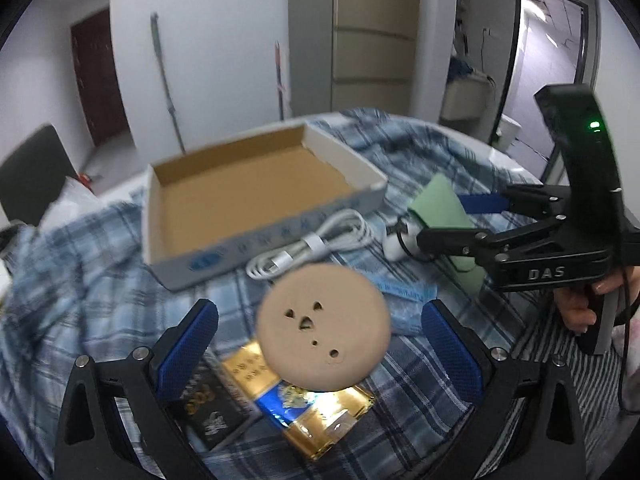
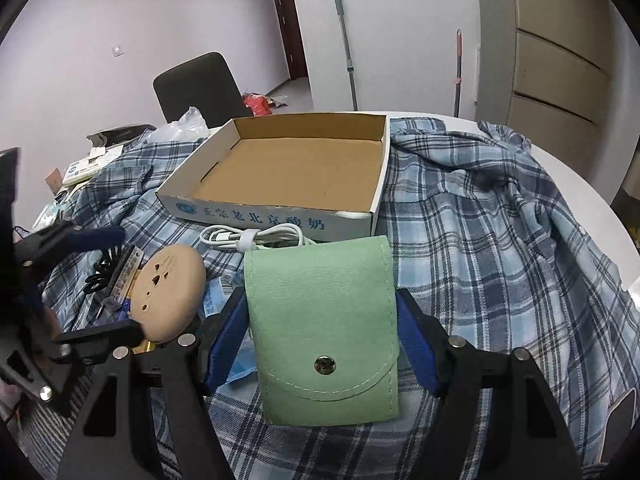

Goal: Organize soft objects
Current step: 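Grasp the beige round disc with the left gripper while the right gripper holds the pouch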

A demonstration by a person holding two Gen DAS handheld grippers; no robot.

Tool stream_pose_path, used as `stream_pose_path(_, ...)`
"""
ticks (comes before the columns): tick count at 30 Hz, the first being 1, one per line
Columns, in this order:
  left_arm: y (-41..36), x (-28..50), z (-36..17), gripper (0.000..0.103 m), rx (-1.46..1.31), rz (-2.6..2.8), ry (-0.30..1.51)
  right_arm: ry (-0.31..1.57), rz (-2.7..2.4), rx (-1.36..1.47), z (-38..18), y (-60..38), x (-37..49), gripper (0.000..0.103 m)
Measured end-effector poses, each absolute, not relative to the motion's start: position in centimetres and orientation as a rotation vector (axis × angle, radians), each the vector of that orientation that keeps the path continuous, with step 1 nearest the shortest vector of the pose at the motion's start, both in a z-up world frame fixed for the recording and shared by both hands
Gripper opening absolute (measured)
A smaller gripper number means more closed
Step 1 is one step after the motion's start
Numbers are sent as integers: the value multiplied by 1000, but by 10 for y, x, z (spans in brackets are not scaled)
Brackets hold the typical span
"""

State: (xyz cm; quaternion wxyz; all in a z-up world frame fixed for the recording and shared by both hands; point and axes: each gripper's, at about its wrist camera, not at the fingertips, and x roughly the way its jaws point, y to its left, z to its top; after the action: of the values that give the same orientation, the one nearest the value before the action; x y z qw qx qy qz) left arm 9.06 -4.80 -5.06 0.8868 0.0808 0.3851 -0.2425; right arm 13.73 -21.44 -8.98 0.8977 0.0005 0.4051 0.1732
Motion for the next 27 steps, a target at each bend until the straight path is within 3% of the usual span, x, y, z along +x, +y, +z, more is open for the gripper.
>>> stream_pose_path(14,-55,111,-77,103,187,-526,907,865,364,-6,-96,-211,140,71)
stream_pose_path(15,-56,112,-79,101,189,-525,911,869,364,-6,-96,-211,140,71)
stream_pose_path(17,-57,114,-81,87,187,-531,920,877,364,-8,-98,-210,141,71)
stream_pose_path(27,-49,107,-75,83,159,-524,866,866,373,-16,-97,-209,139,71)
